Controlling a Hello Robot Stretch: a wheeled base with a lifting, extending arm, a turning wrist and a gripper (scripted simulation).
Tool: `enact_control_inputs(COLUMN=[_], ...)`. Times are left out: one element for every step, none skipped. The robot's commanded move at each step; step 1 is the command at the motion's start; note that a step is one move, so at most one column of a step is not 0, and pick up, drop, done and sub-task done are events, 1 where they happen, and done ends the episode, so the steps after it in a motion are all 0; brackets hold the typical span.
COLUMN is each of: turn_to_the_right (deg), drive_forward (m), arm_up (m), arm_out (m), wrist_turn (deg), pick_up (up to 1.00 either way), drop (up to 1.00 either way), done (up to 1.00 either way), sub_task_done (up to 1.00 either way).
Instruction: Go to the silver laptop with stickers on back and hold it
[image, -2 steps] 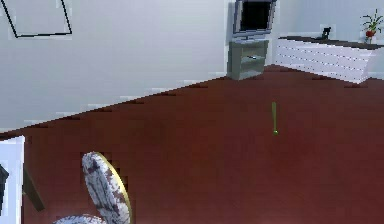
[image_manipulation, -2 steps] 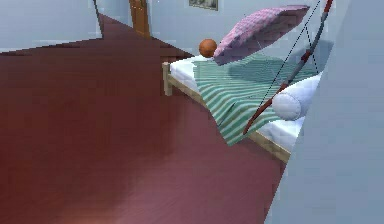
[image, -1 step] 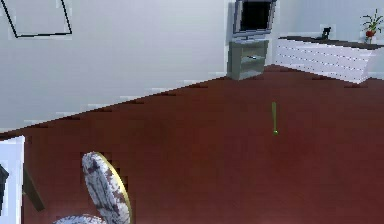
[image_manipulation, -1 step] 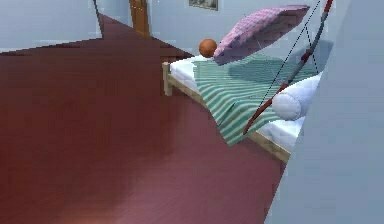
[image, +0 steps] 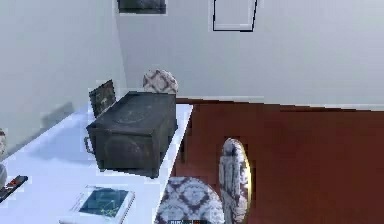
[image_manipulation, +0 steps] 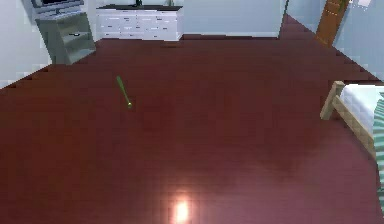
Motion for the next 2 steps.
enact_control_inputs(turn_to_the_right=[-27.0, 30.0], drive_forward=[0.00, 0.00], arm_up=[0.00, 0.00], arm_out=[0.00, 0.00], wrist_turn=[0.0, 0.0], pick_up=[0.00, 0.00], drop=[0.00, 0.00], done=[0.00, 0.00], sub_task_done=[0.00, 0.00])
